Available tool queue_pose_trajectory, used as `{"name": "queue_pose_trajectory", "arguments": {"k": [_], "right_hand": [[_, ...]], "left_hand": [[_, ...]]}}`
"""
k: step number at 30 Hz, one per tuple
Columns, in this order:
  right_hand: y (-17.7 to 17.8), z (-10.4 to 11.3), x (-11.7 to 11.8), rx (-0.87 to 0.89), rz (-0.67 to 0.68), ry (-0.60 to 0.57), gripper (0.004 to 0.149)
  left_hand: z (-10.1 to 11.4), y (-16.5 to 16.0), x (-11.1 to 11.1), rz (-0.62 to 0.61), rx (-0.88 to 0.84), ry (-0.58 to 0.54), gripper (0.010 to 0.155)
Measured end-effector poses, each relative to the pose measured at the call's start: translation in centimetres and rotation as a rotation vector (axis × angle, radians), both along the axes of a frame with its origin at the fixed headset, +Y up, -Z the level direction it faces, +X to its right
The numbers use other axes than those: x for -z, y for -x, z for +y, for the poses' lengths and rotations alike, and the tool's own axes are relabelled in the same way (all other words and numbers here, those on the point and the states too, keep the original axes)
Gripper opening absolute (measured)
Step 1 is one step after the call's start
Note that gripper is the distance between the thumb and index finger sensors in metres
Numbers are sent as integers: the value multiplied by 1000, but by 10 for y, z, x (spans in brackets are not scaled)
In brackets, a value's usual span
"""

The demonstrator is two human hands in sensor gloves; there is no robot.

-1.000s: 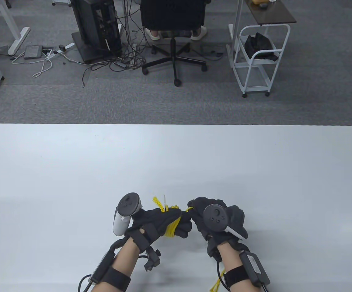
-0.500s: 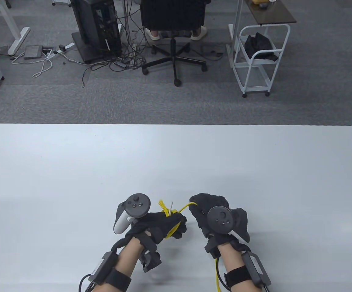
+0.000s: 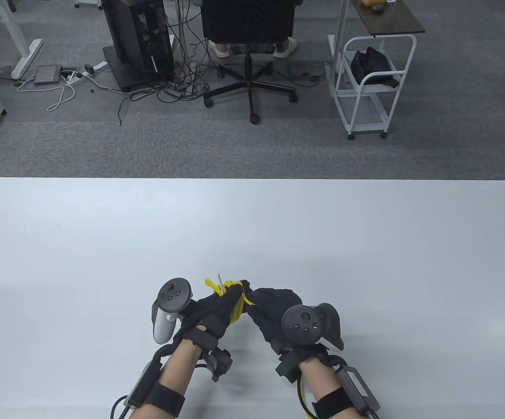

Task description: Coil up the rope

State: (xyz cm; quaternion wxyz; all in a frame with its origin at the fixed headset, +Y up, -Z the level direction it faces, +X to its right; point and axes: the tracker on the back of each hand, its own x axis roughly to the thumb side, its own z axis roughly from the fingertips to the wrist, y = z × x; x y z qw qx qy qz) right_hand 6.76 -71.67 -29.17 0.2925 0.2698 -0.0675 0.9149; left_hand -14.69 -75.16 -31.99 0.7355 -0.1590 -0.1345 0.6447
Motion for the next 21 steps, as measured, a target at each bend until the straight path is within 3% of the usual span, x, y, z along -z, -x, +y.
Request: {"name": "queue_pose_trajectory", "arguments": {"k": [10, 17, 21], "right_hand": [[5, -9, 2, -70, 36, 89, 42], [3, -20, 7, -116, 54, 182, 42], [2, -23, 10, -132, 53, 206, 41]], "left_hand": [[6, 2, -1, 1, -197, -47, 62], [8, -5, -3, -72, -439, -19, 62], [11, -10, -4, -123, -446, -30, 61]]}}
